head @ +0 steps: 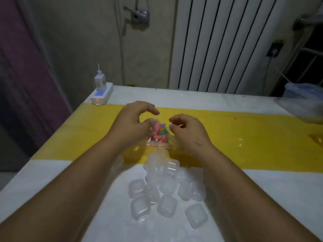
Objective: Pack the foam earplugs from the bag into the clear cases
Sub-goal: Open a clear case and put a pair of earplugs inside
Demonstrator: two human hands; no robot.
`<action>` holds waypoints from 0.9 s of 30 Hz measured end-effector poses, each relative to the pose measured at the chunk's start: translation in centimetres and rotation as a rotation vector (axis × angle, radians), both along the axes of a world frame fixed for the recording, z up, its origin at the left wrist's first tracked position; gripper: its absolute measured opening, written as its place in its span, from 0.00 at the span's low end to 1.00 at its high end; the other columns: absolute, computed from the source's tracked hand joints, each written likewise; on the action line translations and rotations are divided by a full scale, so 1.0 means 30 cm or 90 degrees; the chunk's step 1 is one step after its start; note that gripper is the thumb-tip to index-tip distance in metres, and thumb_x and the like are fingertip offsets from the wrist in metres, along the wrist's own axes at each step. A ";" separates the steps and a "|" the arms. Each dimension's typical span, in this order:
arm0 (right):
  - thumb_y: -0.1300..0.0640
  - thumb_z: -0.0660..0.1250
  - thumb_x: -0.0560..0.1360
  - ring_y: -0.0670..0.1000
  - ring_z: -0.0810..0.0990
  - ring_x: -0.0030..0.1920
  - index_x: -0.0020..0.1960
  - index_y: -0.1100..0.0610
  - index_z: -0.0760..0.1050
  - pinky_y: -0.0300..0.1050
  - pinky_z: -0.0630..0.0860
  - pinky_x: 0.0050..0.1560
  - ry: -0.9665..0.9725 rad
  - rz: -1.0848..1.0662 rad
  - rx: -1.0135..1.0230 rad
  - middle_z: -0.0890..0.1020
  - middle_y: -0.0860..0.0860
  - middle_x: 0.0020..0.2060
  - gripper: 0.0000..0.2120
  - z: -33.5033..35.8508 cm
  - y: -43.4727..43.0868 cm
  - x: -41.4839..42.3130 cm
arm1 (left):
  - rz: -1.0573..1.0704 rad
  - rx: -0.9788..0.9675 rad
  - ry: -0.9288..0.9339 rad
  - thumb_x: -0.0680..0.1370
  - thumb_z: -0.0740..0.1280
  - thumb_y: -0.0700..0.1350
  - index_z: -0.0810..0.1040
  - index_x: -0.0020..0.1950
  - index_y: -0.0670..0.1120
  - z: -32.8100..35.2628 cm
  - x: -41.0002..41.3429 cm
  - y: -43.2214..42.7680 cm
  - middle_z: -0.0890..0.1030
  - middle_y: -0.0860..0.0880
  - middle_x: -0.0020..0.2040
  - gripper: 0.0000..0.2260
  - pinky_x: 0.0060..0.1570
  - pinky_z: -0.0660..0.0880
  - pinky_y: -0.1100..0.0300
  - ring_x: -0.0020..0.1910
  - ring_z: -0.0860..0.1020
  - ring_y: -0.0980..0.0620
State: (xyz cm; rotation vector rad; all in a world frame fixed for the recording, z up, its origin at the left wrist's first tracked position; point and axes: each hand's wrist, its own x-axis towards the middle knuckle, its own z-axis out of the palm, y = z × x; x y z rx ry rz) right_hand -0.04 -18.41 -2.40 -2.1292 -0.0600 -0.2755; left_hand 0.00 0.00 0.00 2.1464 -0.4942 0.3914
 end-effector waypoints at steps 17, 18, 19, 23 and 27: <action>0.64 0.68 0.73 0.45 0.73 0.30 0.44 0.51 0.80 0.38 0.69 0.31 0.039 0.009 0.171 0.76 0.47 0.28 0.09 -0.007 0.083 -0.065 | 0.095 0.418 -0.218 0.67 0.67 0.59 0.84 0.44 0.56 -0.105 -0.107 0.053 0.83 0.58 0.39 0.12 0.39 0.71 0.56 0.41 0.78 0.50; 0.64 0.68 0.73 0.46 0.75 0.32 0.43 0.50 0.81 0.38 0.71 0.32 0.023 0.025 0.186 0.78 0.47 0.30 0.09 -0.009 0.086 -0.066 | 0.095 0.422 -0.230 0.70 0.63 0.58 0.84 0.42 0.55 -0.108 -0.098 0.054 0.83 0.57 0.38 0.12 0.38 0.72 0.55 0.40 0.77 0.50; 0.64 0.68 0.74 0.47 0.78 0.34 0.43 0.50 0.80 0.39 0.74 0.34 0.007 0.034 0.195 0.80 0.48 0.33 0.10 -0.009 0.088 -0.068 | 0.099 0.423 -0.230 0.73 0.60 0.57 0.84 0.41 0.54 -0.109 -0.088 0.055 0.83 0.56 0.37 0.15 0.36 0.73 0.55 0.39 0.77 0.50; 0.62 0.66 0.76 0.51 0.82 0.39 0.47 0.48 0.79 0.47 0.81 0.42 -0.053 0.008 0.243 0.84 0.52 0.38 0.10 -0.002 0.091 -0.084 | 0.166 0.310 -0.186 0.77 0.59 0.52 0.84 0.43 0.51 -0.098 -0.090 0.058 0.83 0.52 0.36 0.15 0.35 0.72 0.55 0.38 0.77 0.48; 0.56 0.69 0.74 0.39 0.78 0.38 0.41 0.46 0.79 0.31 0.71 0.37 -0.133 -0.033 0.096 0.82 0.42 0.37 0.05 0.002 0.083 -0.121 | 0.199 0.015 -0.020 0.75 0.70 0.42 0.83 0.43 0.52 -0.105 -0.103 0.076 0.83 0.56 0.37 0.05 0.37 0.72 0.66 0.38 0.78 0.59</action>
